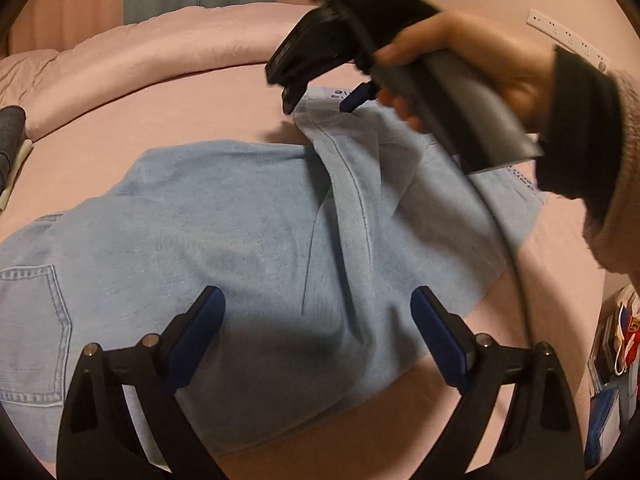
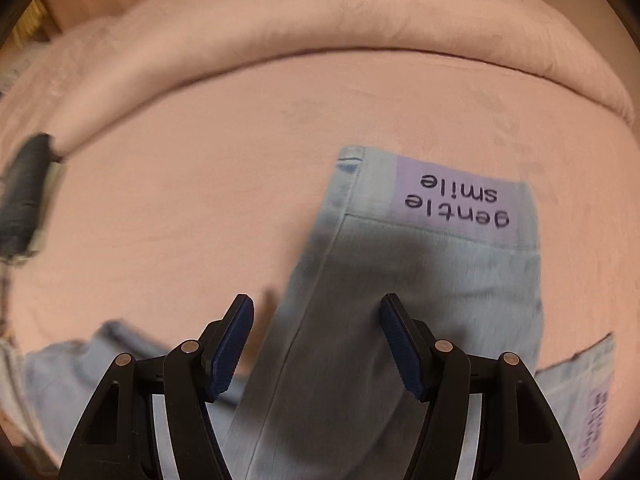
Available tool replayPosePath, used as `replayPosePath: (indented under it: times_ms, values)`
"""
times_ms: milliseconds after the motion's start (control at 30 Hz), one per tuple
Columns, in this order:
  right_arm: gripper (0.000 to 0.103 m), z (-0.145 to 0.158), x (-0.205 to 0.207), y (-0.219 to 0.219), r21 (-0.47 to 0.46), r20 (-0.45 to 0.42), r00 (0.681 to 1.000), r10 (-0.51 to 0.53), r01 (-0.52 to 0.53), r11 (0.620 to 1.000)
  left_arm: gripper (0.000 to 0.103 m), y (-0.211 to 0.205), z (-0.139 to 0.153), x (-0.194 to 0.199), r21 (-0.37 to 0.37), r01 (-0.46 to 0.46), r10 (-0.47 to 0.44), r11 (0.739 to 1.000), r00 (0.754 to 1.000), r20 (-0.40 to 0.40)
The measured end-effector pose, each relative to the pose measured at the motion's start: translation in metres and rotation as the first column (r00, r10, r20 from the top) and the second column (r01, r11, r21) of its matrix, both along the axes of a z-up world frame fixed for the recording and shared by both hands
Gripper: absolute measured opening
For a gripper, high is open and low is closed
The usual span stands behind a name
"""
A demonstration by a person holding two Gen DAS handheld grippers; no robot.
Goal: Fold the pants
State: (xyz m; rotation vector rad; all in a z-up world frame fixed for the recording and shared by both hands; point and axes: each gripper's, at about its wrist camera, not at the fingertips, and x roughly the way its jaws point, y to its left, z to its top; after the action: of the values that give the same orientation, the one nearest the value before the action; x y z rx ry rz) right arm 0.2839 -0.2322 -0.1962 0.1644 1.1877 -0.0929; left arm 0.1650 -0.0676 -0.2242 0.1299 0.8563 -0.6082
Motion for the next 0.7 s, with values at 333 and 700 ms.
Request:
replayPosePath:
  times_ms: [333, 700]
  values:
    - [0.009, -0.006, -0.008, -0.006, 0.011, 0.028, 1.000, 0.002, -0.002, 1.000, 0.018, -0.009, -0.002, 0.002, 0.023, 0.025, -0.025, 0.999, 1.000, -0.003]
    - [0.009, 0.080, -0.202, -0.121, 0.453, 0.450, 0.851, -0.272, 0.046, 0.890, 0.019, -0.013, 0.014, -0.019, 0.076, 0.067, -0.072, 0.995, 0.995, 0.065]
